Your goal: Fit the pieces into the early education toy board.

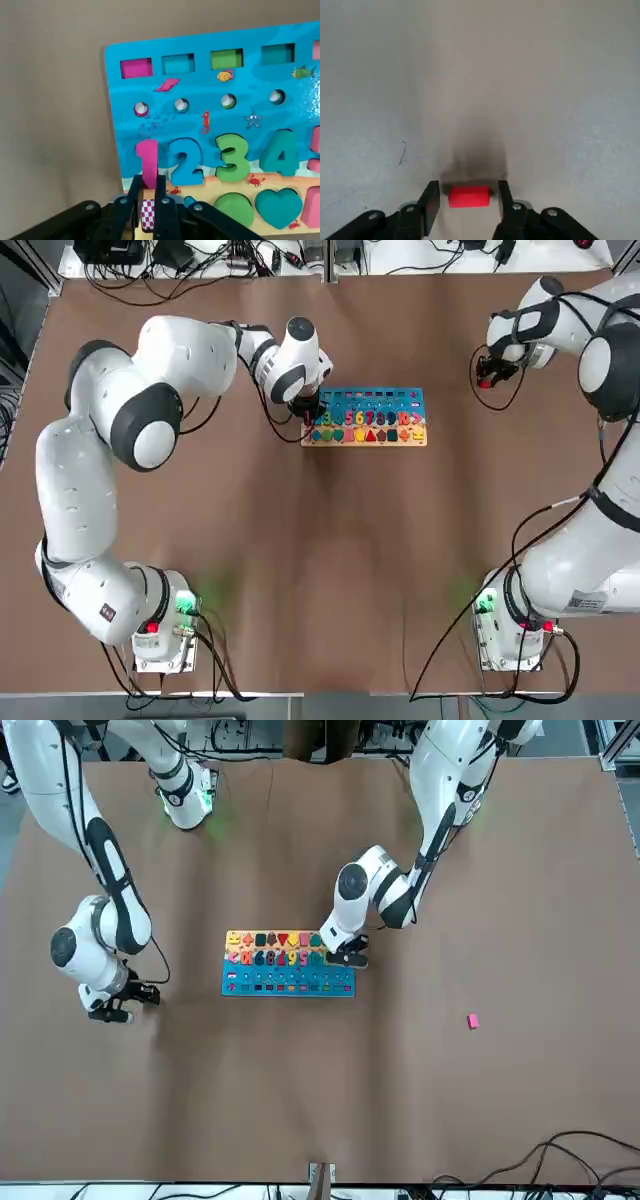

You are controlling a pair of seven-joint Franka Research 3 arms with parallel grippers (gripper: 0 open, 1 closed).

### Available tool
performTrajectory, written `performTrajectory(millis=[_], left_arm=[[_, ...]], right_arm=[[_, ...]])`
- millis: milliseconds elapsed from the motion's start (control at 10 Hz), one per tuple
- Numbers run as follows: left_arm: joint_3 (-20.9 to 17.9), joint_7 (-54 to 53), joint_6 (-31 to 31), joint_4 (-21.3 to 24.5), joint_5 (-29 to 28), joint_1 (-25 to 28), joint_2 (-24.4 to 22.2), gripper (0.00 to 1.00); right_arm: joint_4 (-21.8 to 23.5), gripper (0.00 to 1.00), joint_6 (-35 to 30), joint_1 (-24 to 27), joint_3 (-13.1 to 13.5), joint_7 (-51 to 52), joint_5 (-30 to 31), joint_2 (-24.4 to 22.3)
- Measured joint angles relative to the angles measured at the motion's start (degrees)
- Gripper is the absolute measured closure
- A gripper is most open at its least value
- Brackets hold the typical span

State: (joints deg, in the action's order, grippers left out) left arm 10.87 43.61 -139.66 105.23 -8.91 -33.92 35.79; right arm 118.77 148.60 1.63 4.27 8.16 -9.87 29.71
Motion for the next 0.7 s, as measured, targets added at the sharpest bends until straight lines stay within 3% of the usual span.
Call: performTrajectory(millis=[700], left_arm=[[0.05,0.20,0.12,0.20,0.00,0.00,0.36,0.87]], right_arm=[[0.22,0.46,-0.25,0.00,0.00,0.43,0.00,0.00]])
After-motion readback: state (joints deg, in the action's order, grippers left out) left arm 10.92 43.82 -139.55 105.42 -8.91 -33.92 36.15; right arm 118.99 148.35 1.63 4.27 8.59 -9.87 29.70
